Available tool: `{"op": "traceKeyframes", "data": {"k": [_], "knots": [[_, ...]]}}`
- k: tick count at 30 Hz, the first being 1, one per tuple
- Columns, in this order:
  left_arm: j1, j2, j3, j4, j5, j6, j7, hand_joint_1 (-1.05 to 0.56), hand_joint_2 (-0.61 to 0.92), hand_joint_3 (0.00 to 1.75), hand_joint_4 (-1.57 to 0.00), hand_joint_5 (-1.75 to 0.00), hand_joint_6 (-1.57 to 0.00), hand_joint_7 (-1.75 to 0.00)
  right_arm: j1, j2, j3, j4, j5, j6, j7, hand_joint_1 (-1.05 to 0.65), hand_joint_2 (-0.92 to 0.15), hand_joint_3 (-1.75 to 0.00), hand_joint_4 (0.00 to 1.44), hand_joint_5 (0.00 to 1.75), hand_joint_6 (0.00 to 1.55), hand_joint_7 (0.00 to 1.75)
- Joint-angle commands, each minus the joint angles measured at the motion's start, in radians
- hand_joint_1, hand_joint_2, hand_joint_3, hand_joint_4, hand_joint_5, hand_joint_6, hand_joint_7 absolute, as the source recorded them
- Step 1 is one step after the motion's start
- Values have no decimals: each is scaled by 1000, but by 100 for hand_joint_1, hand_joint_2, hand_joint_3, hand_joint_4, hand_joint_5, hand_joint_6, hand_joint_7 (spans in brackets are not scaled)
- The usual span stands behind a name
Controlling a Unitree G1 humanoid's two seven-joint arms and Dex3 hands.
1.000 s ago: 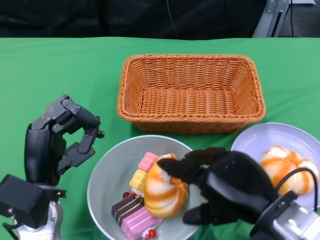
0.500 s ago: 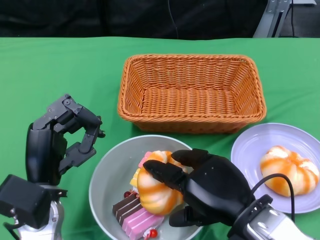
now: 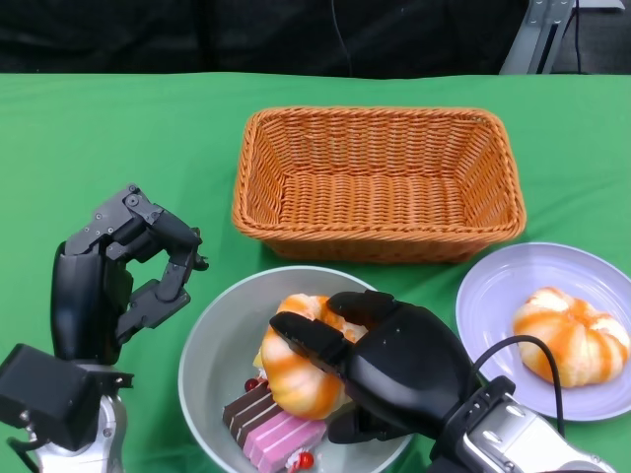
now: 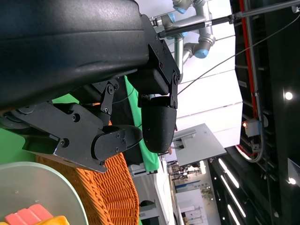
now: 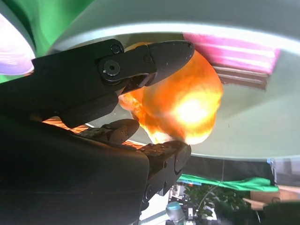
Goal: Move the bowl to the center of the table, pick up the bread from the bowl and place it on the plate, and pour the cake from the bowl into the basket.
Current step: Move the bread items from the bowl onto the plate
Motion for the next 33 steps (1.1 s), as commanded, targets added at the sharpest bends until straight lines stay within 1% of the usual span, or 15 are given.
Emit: {"op": "traceKeyframes", "data": {"k": [1, 8, 13, 21, 23, 29, 30, 31, 32, 33], "knots": [[5, 8, 2, -16, 2, 5, 9, -9, 78, 71, -77, -155, -73, -142, -5, -9, 20, 30, -19, 28, 35, -96, -92, -16, 35, 0, 26, 0], [14, 1, -3, -42, 13, 13, 23, -8, 78, 72, -76, -155, -72, -143, -36, 4, 62, 112, -48, 60, 23, -92, -92, -15, 36, 1, 26, 0], [22, -1, -5, -58, 10, 24, 21, -9, 78, 72, -76, -155, -71, -143, -51, 21, 85, 185, -49, 65, -54, -93, -92, -13, 40, 3, 32, 3], [31, 0, -7, -78, 4, 32, 17, -7, 78, 74, -75, -156, -71, -143, -89, 41, 123, 259, -52, 73, -75, -89, -92, -13, 45, 5, 33, 1], [33, -1, -7, -81, 0, 37, 15, -6, 78, 74, -75, -156, -71, -143, -98, 48, 134, 283, -53, 70, -105, -87, -92, -14, 47, 5, 33, 1], [31, 3, -6, -73, -4, 32, 9, -7, 77, 75, -75, -155, -71, -144, -135, 71, 159, 402, -42, 40, -297, -70, -92, -5, 68, 11, 46, 3], [31, 3, -7, -74, -5, 33, 8, -8, 77, 75, -76, -155, -71, -144, -143, 77, 163, 427, -39, 35, -328, -64, -92, -4, 71, 12, 47, 3], [32, 3, -7, -76, -5, 33, 8, -8, 77, 75, -76, -155, -71, -144, -149, 81, 165, 447, -36, 29, -351, -54, -90, -2, 76, 14, 51, 3], [33, 3, -7, -77, -1, 34, 11, -8, 77, 74, -76, -155, -71, -144, -155, 83, 164, 467, -25, 12, -377, -49, -89, -1, 78, 14, 52, 4], [34, 2, -7, -78, 2, 33, 15, -8, 78, 74, -76, -155, -71, -144, -161, 86, 161, 492, -9, -13, -416, -40, -88, -1, 83, 17, 60, 6]]}}
